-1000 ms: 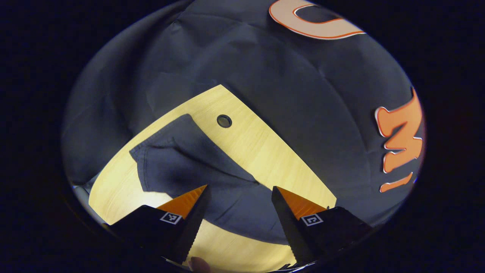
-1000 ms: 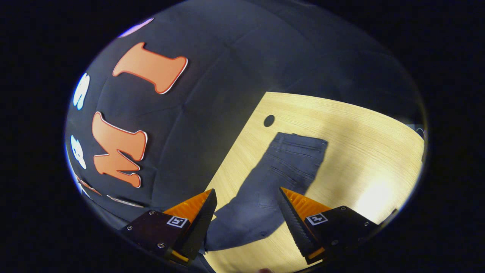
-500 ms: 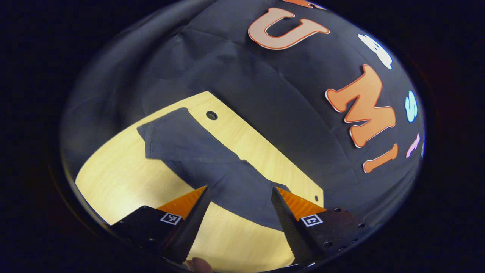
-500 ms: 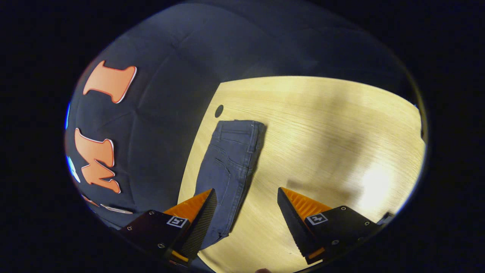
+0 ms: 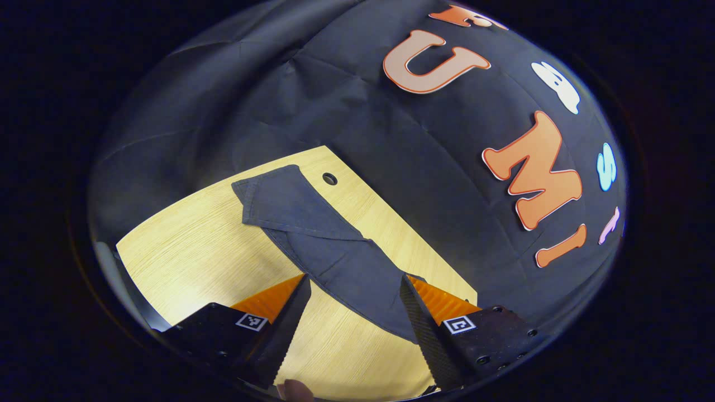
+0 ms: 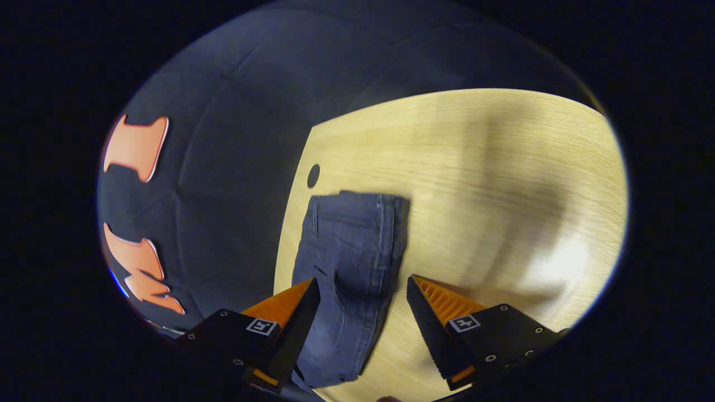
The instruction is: Grasp the waist and the cuffs of the jeans and fold them to make the two legs overlap; first hold the waist and fold one-third of the jeans toward the cuffs, then hold the cuffs and fold the remaining one-third in the same direction to finish folding.
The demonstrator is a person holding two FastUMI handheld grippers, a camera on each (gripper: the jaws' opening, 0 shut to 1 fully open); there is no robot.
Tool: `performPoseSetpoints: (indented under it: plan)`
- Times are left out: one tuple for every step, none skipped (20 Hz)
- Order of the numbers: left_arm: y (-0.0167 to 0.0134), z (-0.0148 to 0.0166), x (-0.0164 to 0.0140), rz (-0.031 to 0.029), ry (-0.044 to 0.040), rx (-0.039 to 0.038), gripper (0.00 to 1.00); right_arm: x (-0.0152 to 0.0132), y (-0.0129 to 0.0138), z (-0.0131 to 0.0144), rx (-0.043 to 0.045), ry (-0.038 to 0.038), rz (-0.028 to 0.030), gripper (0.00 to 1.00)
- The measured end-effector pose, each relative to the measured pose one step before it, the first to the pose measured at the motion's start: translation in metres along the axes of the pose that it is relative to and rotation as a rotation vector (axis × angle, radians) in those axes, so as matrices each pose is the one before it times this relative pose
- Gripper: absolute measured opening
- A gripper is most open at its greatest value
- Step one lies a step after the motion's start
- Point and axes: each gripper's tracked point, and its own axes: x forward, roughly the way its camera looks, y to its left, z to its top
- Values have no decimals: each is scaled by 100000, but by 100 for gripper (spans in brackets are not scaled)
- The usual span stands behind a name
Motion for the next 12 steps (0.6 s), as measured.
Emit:
performPoseSetpoints:
  plan:
    - [191, -72, -215, 386, -163, -792, 98, 723, 369, 154, 916, -221, 1154, 95]
    - [84, -135, -213, 421, -306, -1102, 98, 546, 488, -147, -1116, 744, 577, 94]
    - [27, -102, -100, -146, -227, -1174, 98, 677, 156, -245, -3869, 806, -519, 92]
    - [243, -196, -84, 614, -298, -1295, 98, 625, -401, -153, -7268, -217, -3549, 88]
    - [274, -153, -95, 289, -508, -1296, 98, 366, -559, 142, -9531, -1444, -1461, 77]
    - [196, -116, -77, 329, -383, -1547, 98, -29, -454, -196, -7672, -1583, -164, 62]
    - [348, -237, -45, 799, 26, -1800, 98, -190, 90, 392, -2335, -2990, 389, 47]
    - [343, -203, -114, 575, 318, -1579, 98, -440, 105, -67, 1191, 422, -1634, 32]
    - [377, -105, 47, 875, 268, -1283, 98, -208, 334, 439, 1547, -901, -1870, 24]
    - [549, 67, -52, 713, 350, -1299, 98, -893, 532, 311, -826, -1155, 899, 18]
    - [666, -93, 39, -54, 1245, -1346, 98, -637, 346, 224, -2298, -2374, 386, 18]
    - [621, 207, 66, -143, 1377, -1362, 98, -918, 619, 351, -3059, -2396, 686, 18]
